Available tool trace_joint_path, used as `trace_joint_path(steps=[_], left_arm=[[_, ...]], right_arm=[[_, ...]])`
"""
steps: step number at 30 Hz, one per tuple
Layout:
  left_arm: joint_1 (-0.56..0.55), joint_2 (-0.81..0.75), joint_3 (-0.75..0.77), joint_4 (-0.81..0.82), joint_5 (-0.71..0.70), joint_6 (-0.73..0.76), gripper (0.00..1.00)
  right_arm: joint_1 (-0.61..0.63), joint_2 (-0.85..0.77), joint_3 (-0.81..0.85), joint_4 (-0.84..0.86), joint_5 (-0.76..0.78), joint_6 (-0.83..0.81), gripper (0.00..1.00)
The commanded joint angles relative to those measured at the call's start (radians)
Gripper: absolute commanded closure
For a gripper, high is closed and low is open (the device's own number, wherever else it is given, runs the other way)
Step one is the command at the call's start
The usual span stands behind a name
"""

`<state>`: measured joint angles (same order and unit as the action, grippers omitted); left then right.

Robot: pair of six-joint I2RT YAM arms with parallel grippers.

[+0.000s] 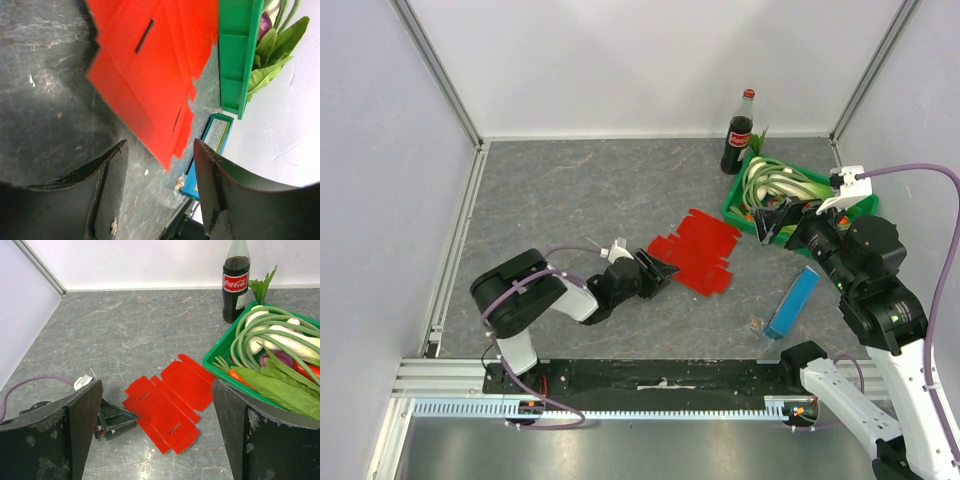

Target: Fold the paper box

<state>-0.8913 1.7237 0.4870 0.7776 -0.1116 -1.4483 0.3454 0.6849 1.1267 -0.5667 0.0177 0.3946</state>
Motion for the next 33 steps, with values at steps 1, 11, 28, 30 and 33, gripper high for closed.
trace_joint_path(steps=[1, 11, 28, 30, 33], left_arm=[[-0.011, 0.122, 0.024, 0.159, -0.065, -0.089, 0.46], [0.015, -0.257, 0.036, -0.221, -0.155, 0.391, 0.98], [0.144, -0.935, 0.233, -1.150, 0.173, 1.017, 0.98], [0.143, -0.986, 0.219, -1.143, 0.205, 1.034, 0.98], [0.143, -1.041, 0.220, -1.155, 0.243, 1.048, 0.98]], right_arm=[[-0.002, -0.002, 0.027, -0.029, 0.016, -0.017, 0.02], [0.010, 0.257, -0.031, -0.021, -0.249, -0.115, 0.02], [0.264, 0.761, 0.203, 0.005, -0.541, -0.574, 0.02], [0.264, 0.832, 0.260, 0.010, -0.616, -0.621, 0.02], [0.264, 0.928, 0.356, -0.013, -0.783, -0.701, 0.02]])
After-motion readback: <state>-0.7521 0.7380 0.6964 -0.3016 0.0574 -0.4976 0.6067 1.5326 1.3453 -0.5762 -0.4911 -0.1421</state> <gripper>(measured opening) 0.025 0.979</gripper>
